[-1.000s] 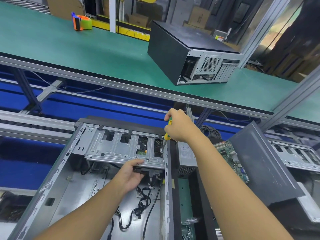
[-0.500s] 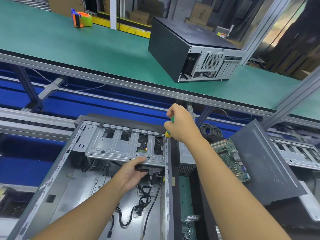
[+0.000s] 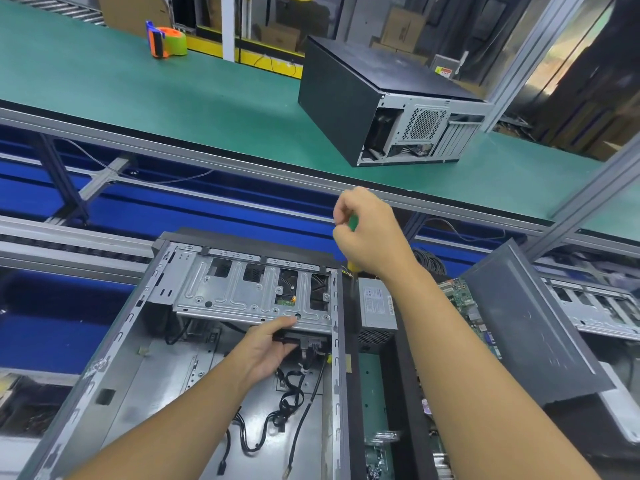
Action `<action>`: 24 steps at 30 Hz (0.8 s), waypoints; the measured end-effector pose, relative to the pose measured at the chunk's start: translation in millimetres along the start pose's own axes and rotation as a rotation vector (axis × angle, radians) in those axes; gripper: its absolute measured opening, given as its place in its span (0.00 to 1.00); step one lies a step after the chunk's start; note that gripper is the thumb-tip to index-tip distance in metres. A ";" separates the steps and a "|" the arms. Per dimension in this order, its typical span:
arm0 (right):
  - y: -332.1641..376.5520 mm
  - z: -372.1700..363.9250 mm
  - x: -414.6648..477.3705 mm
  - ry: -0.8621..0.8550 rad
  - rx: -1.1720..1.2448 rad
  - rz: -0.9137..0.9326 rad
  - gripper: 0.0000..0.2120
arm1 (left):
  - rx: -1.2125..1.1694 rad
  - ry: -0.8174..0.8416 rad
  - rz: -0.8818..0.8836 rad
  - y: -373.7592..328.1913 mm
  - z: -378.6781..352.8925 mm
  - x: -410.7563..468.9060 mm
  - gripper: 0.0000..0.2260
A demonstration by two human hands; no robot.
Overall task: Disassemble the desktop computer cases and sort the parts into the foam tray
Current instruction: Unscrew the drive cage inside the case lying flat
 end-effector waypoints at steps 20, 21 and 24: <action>-98.9 -107.1 -67.9 0.481 -0.569 -0.174 0.10 | 0.004 -0.046 0.000 0.7 -0.9 -3.2 0.09; -97.2 -109.3 -67.2 0.477 -0.606 -0.170 0.10 | 0.007 -0.046 0.000 0.6 -1.2 -3.3 0.09; -91.9 -113.6 -66.4 0.452 -0.678 -0.183 0.09 | 0.012 -0.047 0.002 0.4 -1.4 -3.8 0.07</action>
Point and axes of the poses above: each hand's wrist, its own x-axis towards the middle knuckle, its own z-axis out of the back of the hand, y = z × x, the point moved 7 cm from there along x, towards the middle knuckle, and after that the axes turned 10 degrees about -y, right-handed, at the moved point
